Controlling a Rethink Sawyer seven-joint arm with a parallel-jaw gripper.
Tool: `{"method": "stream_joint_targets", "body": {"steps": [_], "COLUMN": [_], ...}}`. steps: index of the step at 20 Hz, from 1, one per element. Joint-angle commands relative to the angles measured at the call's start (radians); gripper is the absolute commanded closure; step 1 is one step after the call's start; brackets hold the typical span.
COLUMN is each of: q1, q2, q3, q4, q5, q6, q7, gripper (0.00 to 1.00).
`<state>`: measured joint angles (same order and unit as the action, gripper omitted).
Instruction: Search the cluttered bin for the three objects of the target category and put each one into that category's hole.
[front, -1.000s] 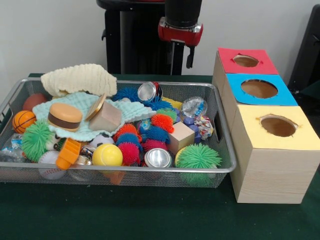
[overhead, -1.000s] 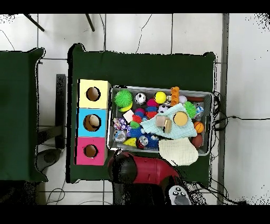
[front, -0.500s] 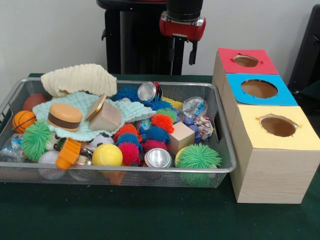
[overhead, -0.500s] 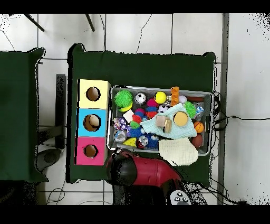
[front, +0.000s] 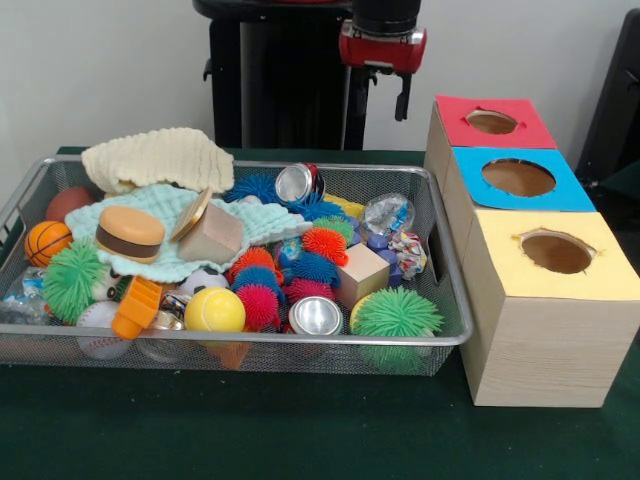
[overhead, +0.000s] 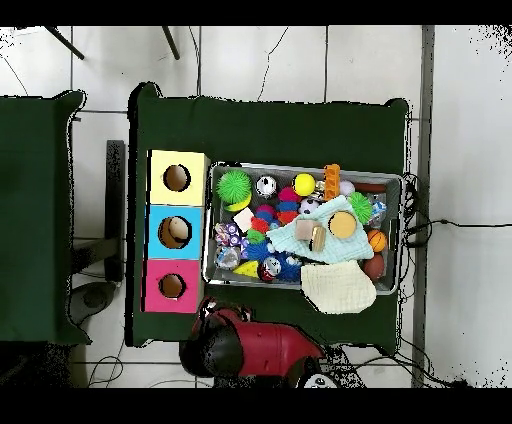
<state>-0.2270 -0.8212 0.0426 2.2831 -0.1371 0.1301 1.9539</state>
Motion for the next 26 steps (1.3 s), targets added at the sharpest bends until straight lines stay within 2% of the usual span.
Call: {"method": "stream_joint_targets", "body": {"steps": [1, 12, 17, 22, 26], "q1": [0.002, -0.028, -0.031, -0.047, -0.023], "q2": [0.079, 0.22, 0.292, 0.306, 0.298], "q3": [0.032, 0.066, 0.071, 0.089, 0.065], "q4": [0.056, -0.097, -0.181, -0.229, -0.254], "q5": [0.001, 0.019, 0.019, 0.03, 0.046], "q6": [-0.141, -0.132, -0.159, -0.094, -0.05], "q7": [0.188, 0.12, 0.103, 0.082, 0.088], "gripper": [0.0, 0.0, 0.0, 0.0, 0.0]}}
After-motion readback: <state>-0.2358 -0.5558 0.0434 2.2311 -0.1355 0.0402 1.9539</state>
